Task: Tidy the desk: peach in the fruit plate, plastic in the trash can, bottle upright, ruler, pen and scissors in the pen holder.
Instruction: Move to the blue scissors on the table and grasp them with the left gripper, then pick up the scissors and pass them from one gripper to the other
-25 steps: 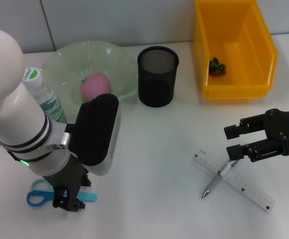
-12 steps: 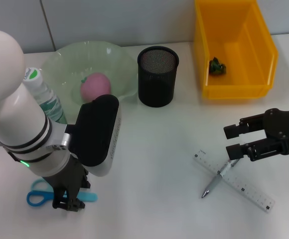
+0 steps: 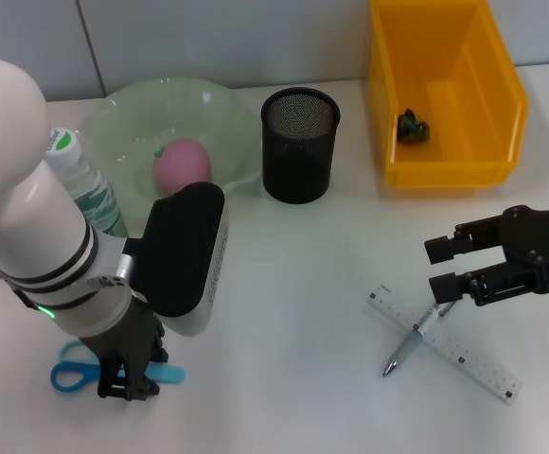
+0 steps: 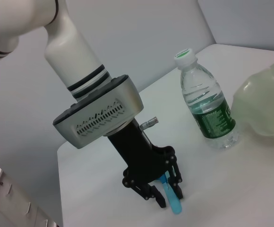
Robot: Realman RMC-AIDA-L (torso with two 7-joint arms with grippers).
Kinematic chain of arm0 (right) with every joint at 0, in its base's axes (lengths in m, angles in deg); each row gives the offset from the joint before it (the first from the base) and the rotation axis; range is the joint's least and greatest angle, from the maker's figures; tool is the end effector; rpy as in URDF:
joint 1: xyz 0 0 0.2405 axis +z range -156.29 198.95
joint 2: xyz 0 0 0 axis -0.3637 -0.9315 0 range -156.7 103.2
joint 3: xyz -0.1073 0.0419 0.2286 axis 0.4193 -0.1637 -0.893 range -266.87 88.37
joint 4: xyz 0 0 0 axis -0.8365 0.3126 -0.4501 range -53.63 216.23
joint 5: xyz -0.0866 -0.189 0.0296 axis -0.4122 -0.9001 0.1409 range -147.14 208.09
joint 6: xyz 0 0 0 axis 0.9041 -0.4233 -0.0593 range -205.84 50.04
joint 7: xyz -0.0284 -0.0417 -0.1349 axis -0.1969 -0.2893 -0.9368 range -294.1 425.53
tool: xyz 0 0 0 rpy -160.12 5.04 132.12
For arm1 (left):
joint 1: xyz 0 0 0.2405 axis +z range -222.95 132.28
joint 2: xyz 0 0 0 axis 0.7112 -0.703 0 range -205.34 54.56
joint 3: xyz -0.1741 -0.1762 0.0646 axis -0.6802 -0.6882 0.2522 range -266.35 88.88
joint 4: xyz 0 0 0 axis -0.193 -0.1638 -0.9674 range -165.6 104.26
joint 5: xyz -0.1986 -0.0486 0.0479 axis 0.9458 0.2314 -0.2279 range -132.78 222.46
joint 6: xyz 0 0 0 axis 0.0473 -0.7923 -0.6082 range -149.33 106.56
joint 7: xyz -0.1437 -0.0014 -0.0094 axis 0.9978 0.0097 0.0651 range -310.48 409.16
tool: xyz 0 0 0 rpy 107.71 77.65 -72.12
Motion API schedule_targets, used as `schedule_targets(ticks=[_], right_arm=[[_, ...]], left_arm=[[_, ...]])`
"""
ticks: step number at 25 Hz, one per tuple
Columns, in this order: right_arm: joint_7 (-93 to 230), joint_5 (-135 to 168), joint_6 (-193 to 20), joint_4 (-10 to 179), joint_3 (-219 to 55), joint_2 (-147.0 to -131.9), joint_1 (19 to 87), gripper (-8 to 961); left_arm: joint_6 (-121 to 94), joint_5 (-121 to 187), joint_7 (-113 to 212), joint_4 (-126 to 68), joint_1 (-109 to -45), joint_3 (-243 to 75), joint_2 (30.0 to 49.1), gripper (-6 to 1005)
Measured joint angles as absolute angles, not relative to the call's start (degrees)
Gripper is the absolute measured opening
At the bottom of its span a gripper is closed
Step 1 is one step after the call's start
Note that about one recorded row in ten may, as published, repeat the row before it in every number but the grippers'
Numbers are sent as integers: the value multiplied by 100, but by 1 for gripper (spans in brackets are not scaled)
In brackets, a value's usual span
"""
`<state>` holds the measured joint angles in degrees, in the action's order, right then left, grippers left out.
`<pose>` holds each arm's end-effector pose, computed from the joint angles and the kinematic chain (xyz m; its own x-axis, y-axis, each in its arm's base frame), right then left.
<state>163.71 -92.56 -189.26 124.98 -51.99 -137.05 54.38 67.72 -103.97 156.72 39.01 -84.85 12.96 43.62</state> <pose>0.2563 0.3139 0.0726 0.7836 -0.5269 -0.3292 -0.5156 -0.8471 0.1286 -0.1735 0.3218 -0.0669 0.7551 -0.2615 -0.6012 -0.2151 -0.9651 0.1496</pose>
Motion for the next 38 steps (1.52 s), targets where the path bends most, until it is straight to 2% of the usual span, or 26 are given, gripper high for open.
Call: schedule_targets(ticks=[30,38], right_arm=[[16368,-9241,-18872,12498,-5207,-13705,5447,716],[16373,-9242,-18894,12499,-5222,-13677,5453,716]], left_arm=[[6716,-10485,15736,3677,-8645,1402,4368,229],[7209,-10409,15800,4516,-8509,872,4346,210]])
